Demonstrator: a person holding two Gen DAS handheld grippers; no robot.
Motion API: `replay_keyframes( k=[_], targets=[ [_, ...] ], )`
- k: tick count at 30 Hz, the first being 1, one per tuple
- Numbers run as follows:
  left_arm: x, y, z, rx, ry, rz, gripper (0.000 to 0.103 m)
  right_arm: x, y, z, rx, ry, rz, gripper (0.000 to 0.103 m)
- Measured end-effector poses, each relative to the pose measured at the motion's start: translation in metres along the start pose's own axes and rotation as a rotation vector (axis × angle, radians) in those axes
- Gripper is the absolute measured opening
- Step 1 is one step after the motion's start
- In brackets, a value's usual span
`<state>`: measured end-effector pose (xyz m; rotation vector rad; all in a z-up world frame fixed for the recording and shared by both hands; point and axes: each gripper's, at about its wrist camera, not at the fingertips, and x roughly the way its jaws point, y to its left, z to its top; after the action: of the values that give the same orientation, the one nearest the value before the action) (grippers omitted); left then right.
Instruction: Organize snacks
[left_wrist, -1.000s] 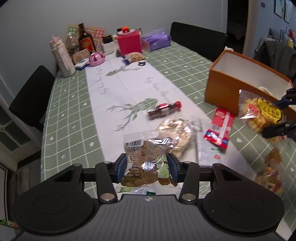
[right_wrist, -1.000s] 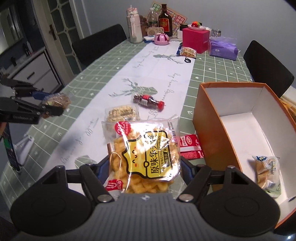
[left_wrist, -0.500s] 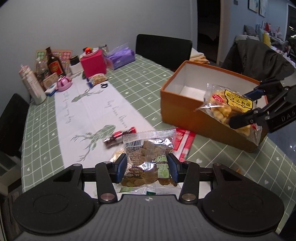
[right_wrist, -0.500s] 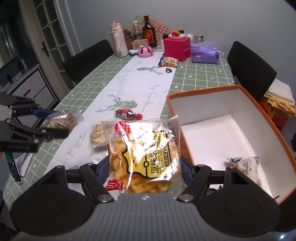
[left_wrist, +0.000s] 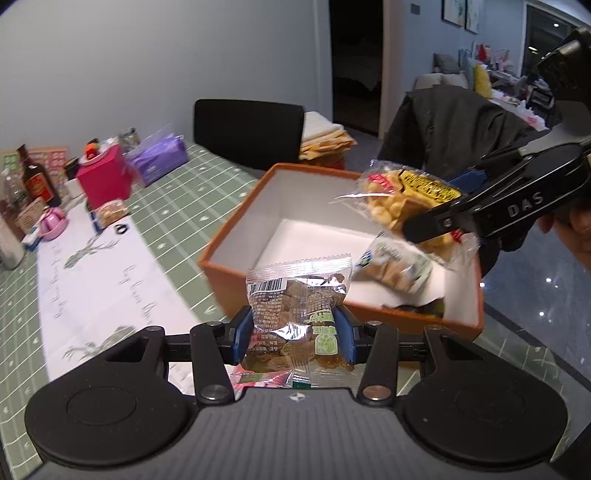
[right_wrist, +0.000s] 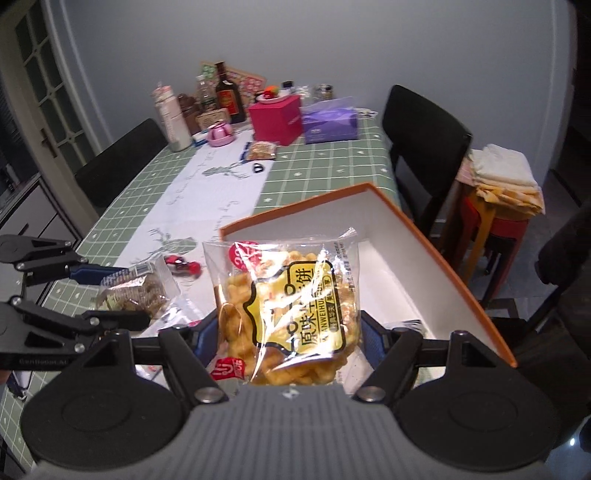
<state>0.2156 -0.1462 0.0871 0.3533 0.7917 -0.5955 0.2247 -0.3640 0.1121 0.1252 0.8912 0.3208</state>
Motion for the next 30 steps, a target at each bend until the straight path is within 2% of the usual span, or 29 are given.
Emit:
replay_keyframes(
  k=[7,17,25,30],
  targets=[
    [0.029,-0.031,0.02,0.05,-0.002,-0.021,0.054,0.007,-0.037,-0.007,0.101,0.01,-0.033,0.072],
    [0.066,-0.069,0.028,0.15,0.028,-0.013,0.053,0.019,-0.059,-0.016,0.136,0.017,-0.108,0.072],
    [0.092,-0.091,0.024,0.203,0.042,0.005,0.053,0.035,-0.064,-0.021,0.085,0.011,-0.174,0.072],
    [0.107,-0.097,0.02,0.214,0.068,0.009,0.054,0.047,-0.062,-0.026,-0.014,0.012,-0.229,0.072]
  ],
)
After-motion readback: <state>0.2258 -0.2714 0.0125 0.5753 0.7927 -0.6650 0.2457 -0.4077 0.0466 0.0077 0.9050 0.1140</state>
